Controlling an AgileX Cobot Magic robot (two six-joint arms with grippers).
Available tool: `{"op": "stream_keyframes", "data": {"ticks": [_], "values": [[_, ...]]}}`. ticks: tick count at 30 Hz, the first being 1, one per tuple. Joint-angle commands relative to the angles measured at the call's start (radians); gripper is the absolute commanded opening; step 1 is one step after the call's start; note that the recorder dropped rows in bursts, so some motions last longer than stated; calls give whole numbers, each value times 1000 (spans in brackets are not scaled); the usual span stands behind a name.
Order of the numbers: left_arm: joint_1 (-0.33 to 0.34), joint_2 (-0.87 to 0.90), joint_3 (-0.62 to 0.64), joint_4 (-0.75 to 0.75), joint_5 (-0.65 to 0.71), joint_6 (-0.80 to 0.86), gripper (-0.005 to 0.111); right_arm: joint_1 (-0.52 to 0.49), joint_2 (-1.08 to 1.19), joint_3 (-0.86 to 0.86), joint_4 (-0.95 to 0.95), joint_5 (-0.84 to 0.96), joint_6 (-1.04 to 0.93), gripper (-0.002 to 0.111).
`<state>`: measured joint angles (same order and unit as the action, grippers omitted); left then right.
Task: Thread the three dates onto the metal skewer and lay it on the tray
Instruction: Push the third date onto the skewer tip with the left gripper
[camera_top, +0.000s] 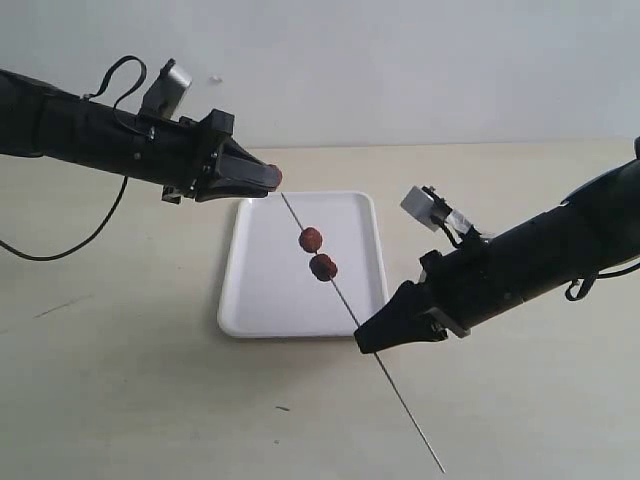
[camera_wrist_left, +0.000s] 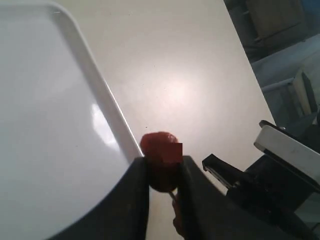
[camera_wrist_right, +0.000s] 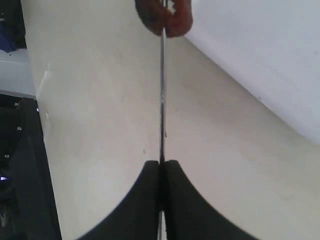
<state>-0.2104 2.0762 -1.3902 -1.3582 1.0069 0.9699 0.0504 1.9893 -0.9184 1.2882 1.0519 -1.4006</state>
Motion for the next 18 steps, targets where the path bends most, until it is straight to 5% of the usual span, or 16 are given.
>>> {"op": "stream_keyframes", "data": {"ticks": [1, 18], "values": [[2, -5, 3, 2, 14, 6, 20, -4, -2, 4, 12, 18, -12, 0], [2, -5, 3, 1, 20, 4, 20, -4, -2, 4, 20, 18, -28, 0]]}}
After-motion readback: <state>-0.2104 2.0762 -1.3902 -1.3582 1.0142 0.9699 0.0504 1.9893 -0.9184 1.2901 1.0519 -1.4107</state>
